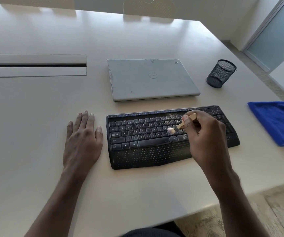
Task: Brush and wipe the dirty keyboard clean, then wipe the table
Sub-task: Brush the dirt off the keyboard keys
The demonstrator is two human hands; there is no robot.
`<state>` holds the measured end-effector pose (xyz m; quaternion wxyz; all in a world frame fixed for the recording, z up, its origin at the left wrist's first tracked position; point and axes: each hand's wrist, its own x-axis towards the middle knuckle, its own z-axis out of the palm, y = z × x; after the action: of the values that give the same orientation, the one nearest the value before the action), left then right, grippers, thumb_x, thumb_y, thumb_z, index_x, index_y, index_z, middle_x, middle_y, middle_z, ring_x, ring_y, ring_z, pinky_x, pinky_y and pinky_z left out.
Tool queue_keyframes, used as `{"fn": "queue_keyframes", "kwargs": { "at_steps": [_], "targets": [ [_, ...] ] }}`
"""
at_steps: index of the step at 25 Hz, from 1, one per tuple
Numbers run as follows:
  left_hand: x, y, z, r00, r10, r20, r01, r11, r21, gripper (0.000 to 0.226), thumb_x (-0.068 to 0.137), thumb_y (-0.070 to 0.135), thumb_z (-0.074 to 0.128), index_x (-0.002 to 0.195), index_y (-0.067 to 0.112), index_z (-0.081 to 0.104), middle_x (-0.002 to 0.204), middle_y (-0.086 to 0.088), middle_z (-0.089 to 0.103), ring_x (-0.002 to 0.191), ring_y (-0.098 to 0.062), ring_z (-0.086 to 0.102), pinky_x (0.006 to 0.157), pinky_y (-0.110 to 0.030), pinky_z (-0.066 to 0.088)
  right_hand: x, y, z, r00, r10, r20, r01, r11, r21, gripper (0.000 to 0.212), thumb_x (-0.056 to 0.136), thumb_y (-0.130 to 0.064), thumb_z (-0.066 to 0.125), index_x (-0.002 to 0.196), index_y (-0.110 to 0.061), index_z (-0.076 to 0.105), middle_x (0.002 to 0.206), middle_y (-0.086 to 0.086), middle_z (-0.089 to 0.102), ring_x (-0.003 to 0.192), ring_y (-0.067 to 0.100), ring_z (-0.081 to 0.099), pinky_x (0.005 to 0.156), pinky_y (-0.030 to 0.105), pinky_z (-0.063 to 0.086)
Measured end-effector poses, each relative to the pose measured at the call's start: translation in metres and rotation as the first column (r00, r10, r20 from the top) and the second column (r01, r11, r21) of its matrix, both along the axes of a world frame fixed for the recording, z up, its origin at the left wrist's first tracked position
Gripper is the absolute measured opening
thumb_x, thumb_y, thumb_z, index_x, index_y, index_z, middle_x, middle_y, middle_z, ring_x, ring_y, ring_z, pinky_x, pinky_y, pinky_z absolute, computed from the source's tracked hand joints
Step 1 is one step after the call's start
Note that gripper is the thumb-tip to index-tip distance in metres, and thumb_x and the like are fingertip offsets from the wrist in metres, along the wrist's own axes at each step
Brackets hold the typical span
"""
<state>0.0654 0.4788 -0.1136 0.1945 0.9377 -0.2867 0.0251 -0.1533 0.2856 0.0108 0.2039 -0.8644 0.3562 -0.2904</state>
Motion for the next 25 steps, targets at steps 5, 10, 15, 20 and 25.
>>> {"fn": "queue_keyframes", "kwargs": {
  "at_steps": [5,10,15,20,25],
  "targets": [
    [0.0,0.0,0.0,1.0,-0.002,0.0,0.002,1.0,0.004,0.058,0.109,0.03,0.042,0.161,0.008,0.035,0.17,-0.012,0.028,0.16,-0.023,0.02,0.132,-0.046,0.011,-0.007,0.003,0.0,0.99,0.021,-0.139,-0.011,0.997,0.074,0.026,0.104,-0.024,0.058,0.082,-0.012,0.066,0.069,-0.006,0.064,0.06,0.001,0.057,0.056,0.009,0.04],
    [-0.001,-0.001,0.0,1.0,0.002,0.004,-0.003,1.0,0.008,0.057,0.109,0.03,0.041,0.162,0.008,0.035,0.171,-0.012,0.028,0.161,-0.024,0.02,0.132,-0.045,0.011,-0.003,0.005,0.003,1.0,-0.007,-0.024,0.008,0.999,0.031,0.023,0.105,-0.021,0.058,0.088,-0.012,0.07,0.073,-0.005,0.064,0.063,-0.001,0.055,0.059,0.006,0.038],
    [-0.001,-0.002,0.0,1.0,0.007,0.002,-0.007,1.0,0.007,0.058,0.109,0.031,0.04,0.162,0.008,0.034,0.171,-0.012,0.027,0.161,-0.023,0.019,0.132,-0.044,0.01,-0.011,0.004,0.002,0.99,0.033,-0.14,-0.019,0.995,0.098,0.024,0.104,-0.024,0.058,0.087,-0.011,0.069,0.071,-0.006,0.066,0.063,0.0,0.06,0.057,0.009,0.043],
    [0.0,-0.001,-0.002,1.0,0.007,0.0,-0.007,1.0,0.008,0.059,0.109,0.032,0.04,0.162,0.009,0.033,0.171,-0.011,0.026,0.161,-0.023,0.018,0.132,-0.045,0.01,-0.01,0.004,0.008,0.999,0.032,-0.031,-0.03,0.998,0.049,0.02,0.104,-0.024,0.06,0.091,-0.014,0.072,0.076,-0.006,0.07,0.07,0.0,0.062,0.061,0.006,0.041],
    [-0.001,-0.002,0.0,1.0,0.005,0.001,-0.005,1.0,-0.001,0.058,0.109,0.031,0.041,0.162,0.008,0.034,0.171,-0.012,0.027,0.161,-0.023,0.019,0.132,-0.045,0.009,-0.024,0.006,0.008,0.98,0.09,-0.18,-0.066,0.989,0.134,0.021,0.103,-0.025,0.061,0.088,-0.015,0.072,0.063,-0.013,0.059,0.065,-0.008,0.056,0.058,0.008,0.041]
  ]
}}
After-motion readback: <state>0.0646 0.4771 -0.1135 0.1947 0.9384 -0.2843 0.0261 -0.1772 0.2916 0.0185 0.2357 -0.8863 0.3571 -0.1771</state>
